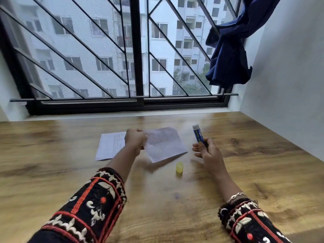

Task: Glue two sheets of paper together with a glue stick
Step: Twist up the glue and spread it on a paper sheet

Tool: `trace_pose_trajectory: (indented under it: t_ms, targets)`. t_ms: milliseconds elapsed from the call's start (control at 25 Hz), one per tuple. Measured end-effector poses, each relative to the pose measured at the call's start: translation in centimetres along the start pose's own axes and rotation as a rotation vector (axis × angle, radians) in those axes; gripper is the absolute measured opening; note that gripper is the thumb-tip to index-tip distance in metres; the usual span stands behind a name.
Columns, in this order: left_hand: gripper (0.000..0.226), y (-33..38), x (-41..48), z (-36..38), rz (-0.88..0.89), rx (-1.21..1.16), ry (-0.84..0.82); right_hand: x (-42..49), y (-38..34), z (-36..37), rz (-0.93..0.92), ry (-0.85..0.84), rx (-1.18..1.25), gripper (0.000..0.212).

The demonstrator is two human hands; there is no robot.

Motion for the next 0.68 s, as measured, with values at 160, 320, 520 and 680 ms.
trace_pose_trajectory:
  t_ms: [160, 320, 520, 680]
  targets:
    - [0.023, -2.0, -2.6, -6.1, -0.059, 0.012, -0.056, -0.1, -0.1, 0.1, 0.013, -0.019, 0.018, 0.01]
    - [0.018, -4.1, -5.9, -9.7, -0.085, 0.131, -0.121, 0.0, 0.0, 0.0, 0.01, -0.045, 0.025, 0.014]
    - [0.02, -6.3, -6.8, -10.7, -0.026, 0.332, -0.083, -0.3, 0.3, 0.0, 0.0, -0.064, 0.045, 0.013]
    - [0.018, -7.0, -7.1, -9.9, 0.01, 0.567, 0.031, -0.3, 0.4, -0.2, 0.003, -0.072, 0.025, 0.012]
Point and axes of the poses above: each hand's wrist, its own x-axis towards the middle knuckle, its own z-axis out of the palm, y = z × x, the point moved 5 cm from there along x, towards the middle knuckle, and after that the axes turned 15 degrees about x, right-handed, at the moved point
